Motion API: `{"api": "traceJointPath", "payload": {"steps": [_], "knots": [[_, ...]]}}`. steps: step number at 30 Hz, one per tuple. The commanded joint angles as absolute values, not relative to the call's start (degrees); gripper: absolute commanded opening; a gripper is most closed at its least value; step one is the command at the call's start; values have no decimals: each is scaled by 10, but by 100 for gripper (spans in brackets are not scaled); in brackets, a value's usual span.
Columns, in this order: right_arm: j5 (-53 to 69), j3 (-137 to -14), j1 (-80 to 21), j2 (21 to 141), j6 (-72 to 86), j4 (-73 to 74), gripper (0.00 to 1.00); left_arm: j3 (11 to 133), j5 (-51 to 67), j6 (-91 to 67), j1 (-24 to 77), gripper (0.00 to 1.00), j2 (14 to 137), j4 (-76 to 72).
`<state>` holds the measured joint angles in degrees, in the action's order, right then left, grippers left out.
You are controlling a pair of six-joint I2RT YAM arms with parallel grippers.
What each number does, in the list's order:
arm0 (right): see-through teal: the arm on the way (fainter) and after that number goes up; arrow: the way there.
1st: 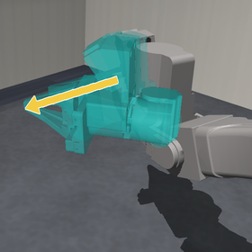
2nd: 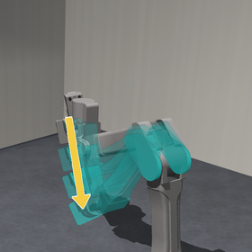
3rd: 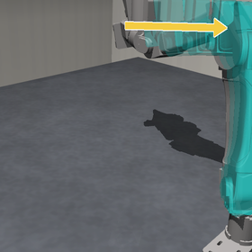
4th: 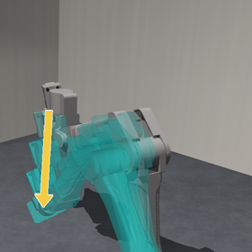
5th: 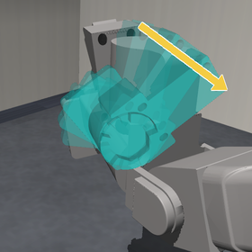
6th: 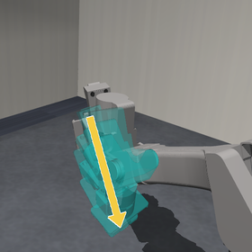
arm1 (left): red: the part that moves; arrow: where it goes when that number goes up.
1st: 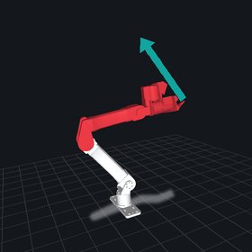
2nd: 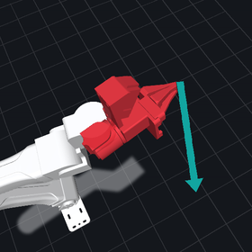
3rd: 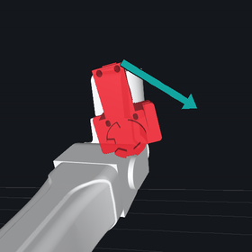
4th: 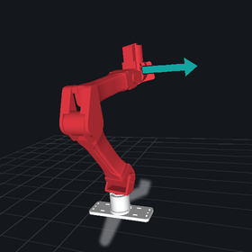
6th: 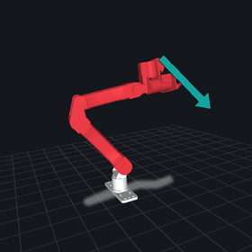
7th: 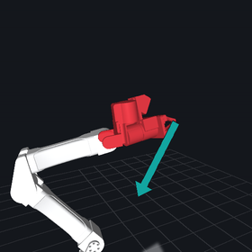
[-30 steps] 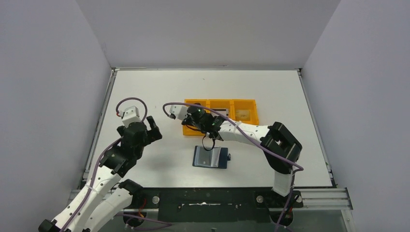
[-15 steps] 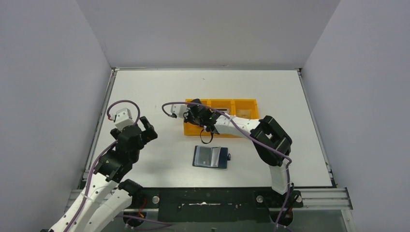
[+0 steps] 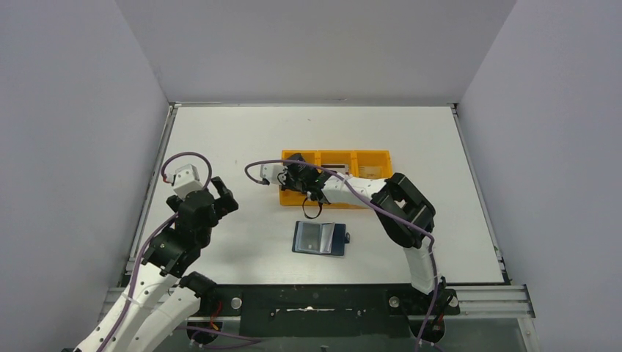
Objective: Take the credit cards out of the card holder
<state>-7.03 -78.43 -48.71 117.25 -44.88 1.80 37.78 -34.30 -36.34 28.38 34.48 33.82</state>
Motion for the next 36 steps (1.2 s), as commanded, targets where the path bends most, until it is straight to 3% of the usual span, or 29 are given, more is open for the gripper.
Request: {"api": "traceJointPath", "payload": {"steps": [1, 5, 23, 36], "knots": [[-60, -788, -481, 1166, -462, 2, 11, 397, -354, -363, 281, 91, 337, 328], [-41, -797, -478, 1175, -461, 25, 17, 396, -346, -361, 281, 91, 343, 326], [-54, -797, -456, 1174, -438, 16, 22, 395, -332, -357, 281, 91, 356, 322], [-53, -798, -451, 1165, -422, 7, 31, 395, -328, -356, 281, 91, 364, 322]]}}
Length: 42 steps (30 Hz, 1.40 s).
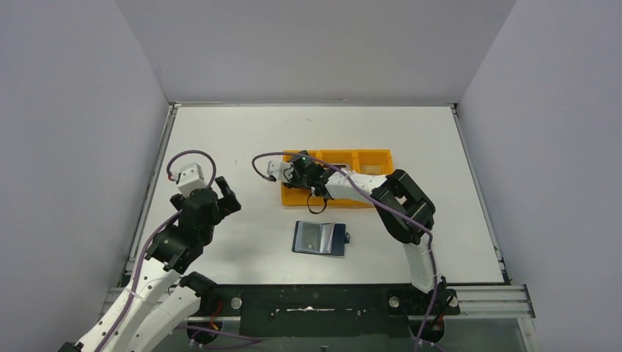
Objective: Take the credit cards out of the card holder
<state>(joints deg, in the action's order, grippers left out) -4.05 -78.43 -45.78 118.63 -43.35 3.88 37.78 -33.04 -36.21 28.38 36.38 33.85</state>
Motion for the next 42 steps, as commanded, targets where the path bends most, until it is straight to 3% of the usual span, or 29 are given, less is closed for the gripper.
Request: {"api": "traceJointPath", "payload": {"steps": [1, 11, 16, 20, 23, 31, 38, 42], "knots": [[-56, -799, -451, 1162, -420, 5, 31, 395, -328, -356, 281, 91, 364, 322], [-68, -764, -467, 1026, -258, -64, 35, 397, -321, -354, 281, 92, 370, 323], [-124, -661, -499, 900, -1, -96, 43, 397, -322, -358, 282, 92, 372, 327], [-152, -645, -509, 845, 225, 28, 49, 395, -316, -356, 282, 92, 376, 322], [-194, -628, -531, 831, 344, 119, 48, 396, -309, -353, 281, 92, 389, 322], [-305, -573, -665, 836, 570, 193, 47, 395, -305, -350, 281, 93, 401, 320], [-363, -640, -709, 928, 686, 344, 41, 395, -296, -349, 280, 92, 412, 318], [-347, -639, -708, 946, 694, 342, 39, 395, -294, -348, 280, 92, 417, 317]]}}
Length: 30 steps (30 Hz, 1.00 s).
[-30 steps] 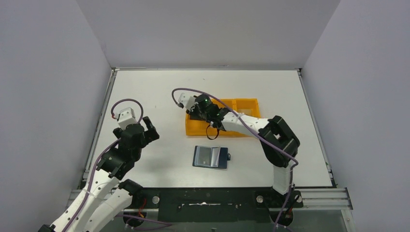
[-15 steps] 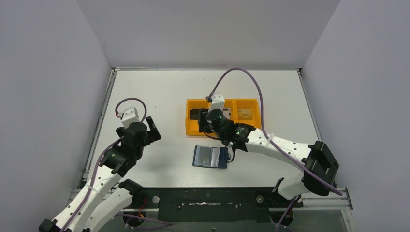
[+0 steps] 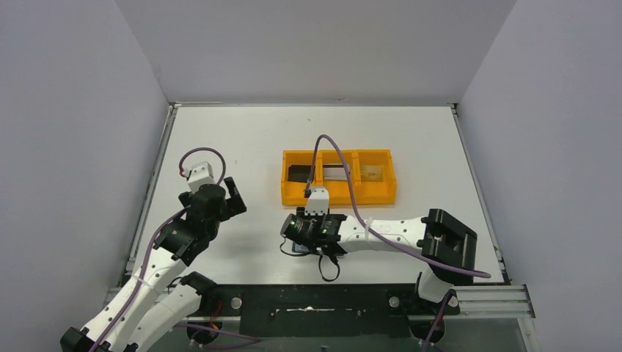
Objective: Take the credit cards out of the card holder
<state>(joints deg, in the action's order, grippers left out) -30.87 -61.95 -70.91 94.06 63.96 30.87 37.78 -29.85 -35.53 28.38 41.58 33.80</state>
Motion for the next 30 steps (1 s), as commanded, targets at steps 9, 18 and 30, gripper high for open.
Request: {"api": "traceJointPath", "payload": {"steps": [9, 18, 30], "knots": [[-311, -651, -705, 992, 682, 333, 39, 395, -289, -348, 280, 92, 420, 317], [-283, -644, -692, 1034, 683, 322, 33, 394, -284, -346, 280, 92, 426, 316], [-288, -648, -694, 1041, 685, 334, 9, 394, -281, -345, 280, 92, 429, 315]]}}
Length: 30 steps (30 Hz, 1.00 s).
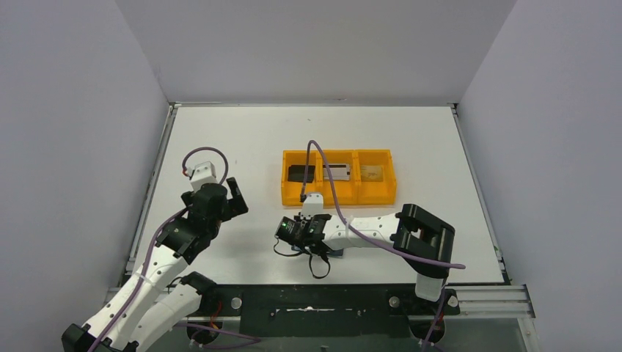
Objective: Take the credit cards out of the card holder
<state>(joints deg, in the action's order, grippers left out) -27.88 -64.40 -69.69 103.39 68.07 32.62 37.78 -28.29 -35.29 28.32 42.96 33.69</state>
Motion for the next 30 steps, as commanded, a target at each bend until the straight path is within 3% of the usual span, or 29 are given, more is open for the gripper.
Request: {"api": "traceJointPath", "payload": {"steps": [1, 5, 15, 21, 30], "knots": [[-288, -647, -694, 1041, 685, 333, 7, 393, -280, -345, 280, 92, 429, 314], [-292, -646, -694, 1036, 685, 333, 0, 393, -277, -344, 280, 93, 431, 313], [-287, -585, -694, 944, 616, 194, 0, 394, -246, -349, 279, 92, 430, 308], [-270, -524, -688, 895, 612, 118, 0, 379, -122, -379, 279, 92, 423, 244], [-259, -468, -686, 870, 643, 68, 0, 340, 106, -406, 281, 83, 496, 125]]}}
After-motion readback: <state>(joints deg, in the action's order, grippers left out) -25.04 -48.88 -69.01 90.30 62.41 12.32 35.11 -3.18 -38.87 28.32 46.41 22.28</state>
